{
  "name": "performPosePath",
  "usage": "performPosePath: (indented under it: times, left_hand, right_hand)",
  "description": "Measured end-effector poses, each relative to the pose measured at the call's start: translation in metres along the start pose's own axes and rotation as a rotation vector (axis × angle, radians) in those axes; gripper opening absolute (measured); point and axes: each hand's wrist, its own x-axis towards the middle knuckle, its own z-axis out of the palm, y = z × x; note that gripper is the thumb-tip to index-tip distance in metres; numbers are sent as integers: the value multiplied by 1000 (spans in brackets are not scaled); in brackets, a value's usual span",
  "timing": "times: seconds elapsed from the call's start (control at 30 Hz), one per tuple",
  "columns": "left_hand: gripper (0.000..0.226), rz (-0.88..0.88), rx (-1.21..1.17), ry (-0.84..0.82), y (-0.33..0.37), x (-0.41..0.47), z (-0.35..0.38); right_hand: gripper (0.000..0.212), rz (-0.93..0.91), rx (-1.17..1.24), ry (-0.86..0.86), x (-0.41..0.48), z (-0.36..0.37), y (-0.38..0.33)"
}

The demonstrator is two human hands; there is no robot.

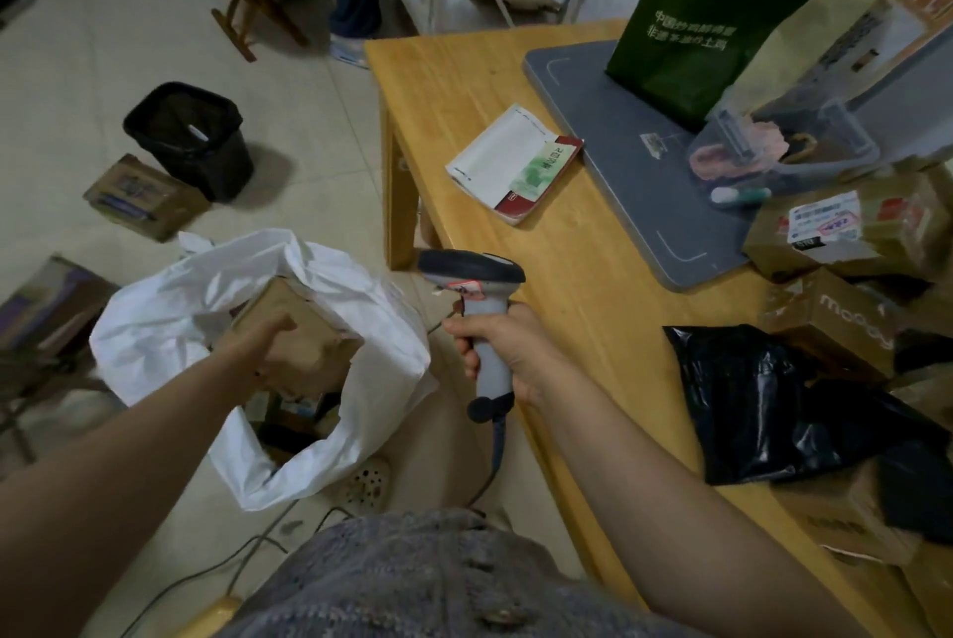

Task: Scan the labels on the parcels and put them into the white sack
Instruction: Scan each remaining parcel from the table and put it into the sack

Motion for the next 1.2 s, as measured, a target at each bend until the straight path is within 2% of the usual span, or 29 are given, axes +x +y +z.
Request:
performPosePath:
  times: [0.1,0.17,0.27,0.3,0.37,0.4,0.5,0.63,0.7,0.8,0.97,1.07,1.13,1.2]
  left_hand:
    - [56,4,8,65,-2,8,-1]
    - [57,101,54,71,8,6,14]
    - [67,239,277,60,29,-11,53]
    - [64,312,334,28,36,-21,71]
    - [35,528,406,-72,46,-41,109]
    - [33,626,459,-140,49,-52,130]
    - [66,852,745,-318,49,-88,191]
    - [57,1265,1191,-616,27,-133,261]
    - [55,1409,1364,-742,12,-149,293]
    - [59,1587,1606,-794,-10,-164,333]
    - [64,1700,1926,-700,-32,-173,389]
    - [42,1813,1981,-608,-38,-170,403]
    - [34,1832,1956,-574,-42,-171,408]
    - [34,1725,1794,-647,-43,-176,410]
  right_hand:
    - [16,14,29,45,2,0,3]
    - [18,0,68,87,0,-5,5]
    - [18,-38,156,162,-7,-20,9]
    - [17,-55,193,189,-11,-28,11]
    - [15,-90,263,250,-20,-45,14]
    - [14,-109,292,286,-26,-55,16]
    - [16,-163,366,407,-47,-86,26]
    - [19,-205,476,564,-80,-126,46]
    - [16,-218,533,645,-97,-143,59]
    - [11,-210,617,725,-118,-163,77]
    - [15,-168,672,826,-138,-193,102]
    - [15,-144,690,852,-143,-205,112]
    - [13,-128,691,869,-147,-214,117]
    - [11,-127,698,873,-152,-221,121]
